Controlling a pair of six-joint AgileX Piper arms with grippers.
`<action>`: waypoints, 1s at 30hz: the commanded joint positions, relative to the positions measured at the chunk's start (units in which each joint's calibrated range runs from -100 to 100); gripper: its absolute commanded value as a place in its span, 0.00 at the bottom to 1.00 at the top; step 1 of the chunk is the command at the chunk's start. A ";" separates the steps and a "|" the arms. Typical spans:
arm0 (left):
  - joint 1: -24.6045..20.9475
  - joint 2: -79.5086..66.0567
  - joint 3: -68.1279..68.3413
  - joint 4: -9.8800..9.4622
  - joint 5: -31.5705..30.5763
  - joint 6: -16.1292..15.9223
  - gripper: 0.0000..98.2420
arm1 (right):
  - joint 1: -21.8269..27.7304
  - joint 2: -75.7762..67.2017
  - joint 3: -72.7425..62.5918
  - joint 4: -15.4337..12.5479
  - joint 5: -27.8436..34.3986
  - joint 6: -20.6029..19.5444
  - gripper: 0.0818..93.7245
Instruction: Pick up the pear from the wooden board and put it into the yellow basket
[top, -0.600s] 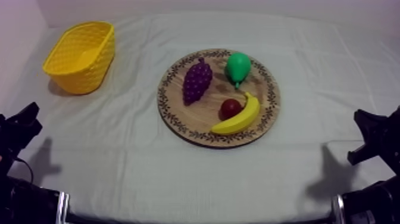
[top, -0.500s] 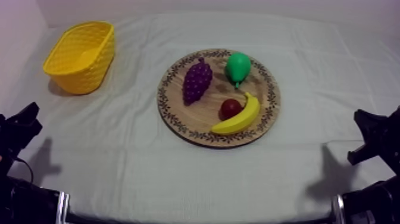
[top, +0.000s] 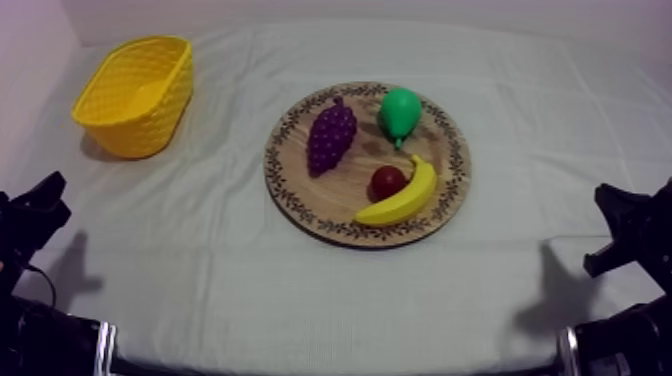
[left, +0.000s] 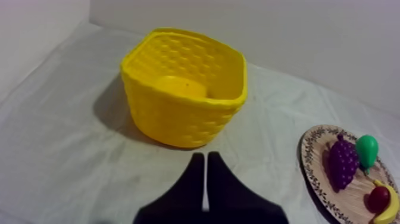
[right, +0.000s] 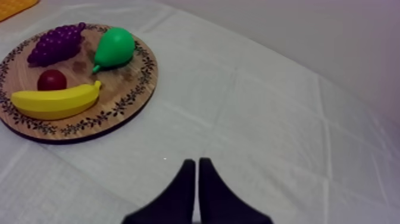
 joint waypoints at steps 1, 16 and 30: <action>-0.01 0.00 0.02 -0.01 0.04 0.00 0.00 | -0.02 -0.01 -0.01 0.00 0.00 0.00 0.00; -0.01 0.00 0.02 -0.01 0.04 0.00 0.00 | -0.02 -0.01 -0.01 0.00 0.00 0.00 0.00; 0.34 0.18 -0.48 -0.73 -0.24 -5.42 0.00 | -0.02 -0.01 -0.01 0.00 0.00 0.04 0.00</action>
